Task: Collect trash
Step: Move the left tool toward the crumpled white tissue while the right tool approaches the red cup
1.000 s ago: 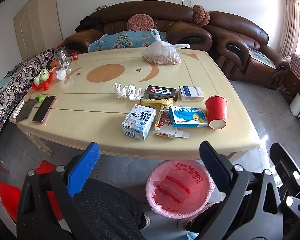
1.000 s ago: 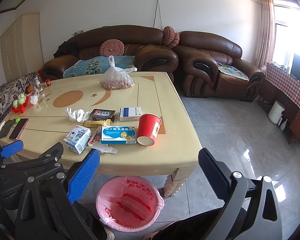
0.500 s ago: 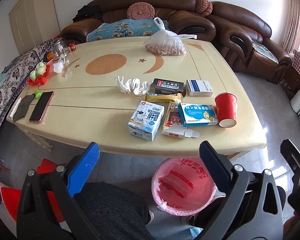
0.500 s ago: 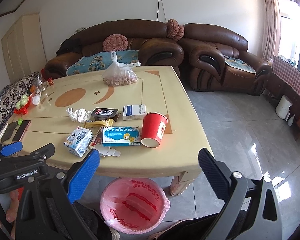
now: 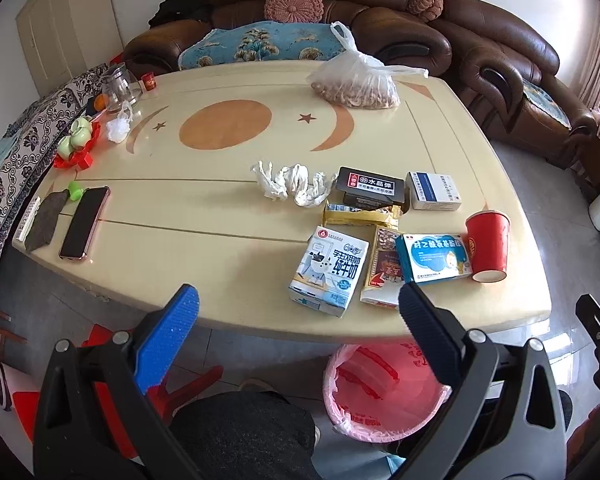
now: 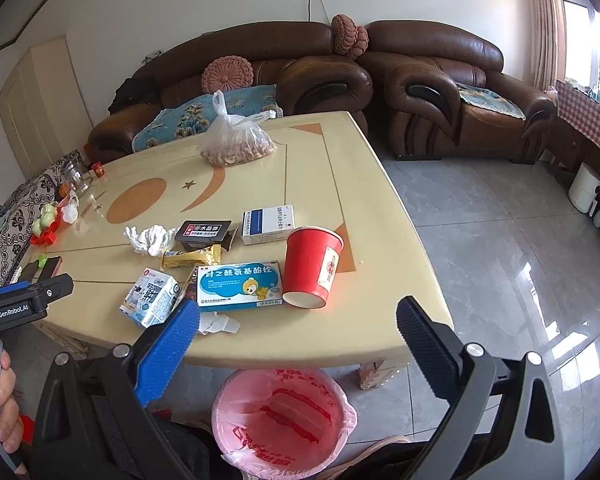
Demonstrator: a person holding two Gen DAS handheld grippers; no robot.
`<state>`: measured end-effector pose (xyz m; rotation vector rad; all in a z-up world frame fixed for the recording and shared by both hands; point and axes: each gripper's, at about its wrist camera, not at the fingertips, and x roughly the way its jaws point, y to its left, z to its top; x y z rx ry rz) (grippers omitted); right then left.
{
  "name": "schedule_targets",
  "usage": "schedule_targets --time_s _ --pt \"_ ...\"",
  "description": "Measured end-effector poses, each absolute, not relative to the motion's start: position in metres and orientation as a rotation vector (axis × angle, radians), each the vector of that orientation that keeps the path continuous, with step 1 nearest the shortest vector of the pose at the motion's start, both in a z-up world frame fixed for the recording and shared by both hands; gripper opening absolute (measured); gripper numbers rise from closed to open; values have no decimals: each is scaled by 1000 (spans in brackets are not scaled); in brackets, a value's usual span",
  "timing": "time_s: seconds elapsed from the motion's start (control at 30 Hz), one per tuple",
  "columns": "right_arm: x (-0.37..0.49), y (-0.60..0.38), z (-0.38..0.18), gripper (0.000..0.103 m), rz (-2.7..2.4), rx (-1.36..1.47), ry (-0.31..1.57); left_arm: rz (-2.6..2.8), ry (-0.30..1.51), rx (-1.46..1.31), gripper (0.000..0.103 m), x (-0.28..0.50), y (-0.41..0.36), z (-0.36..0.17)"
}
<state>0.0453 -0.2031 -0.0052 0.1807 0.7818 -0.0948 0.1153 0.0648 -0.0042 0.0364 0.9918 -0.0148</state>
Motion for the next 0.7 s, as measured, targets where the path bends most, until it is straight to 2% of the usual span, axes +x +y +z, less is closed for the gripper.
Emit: schedule_targets --time_s 0.7 --pt "119 -217 -37 97 -80 192 887 -22 1099 109 98 193 58 -27"
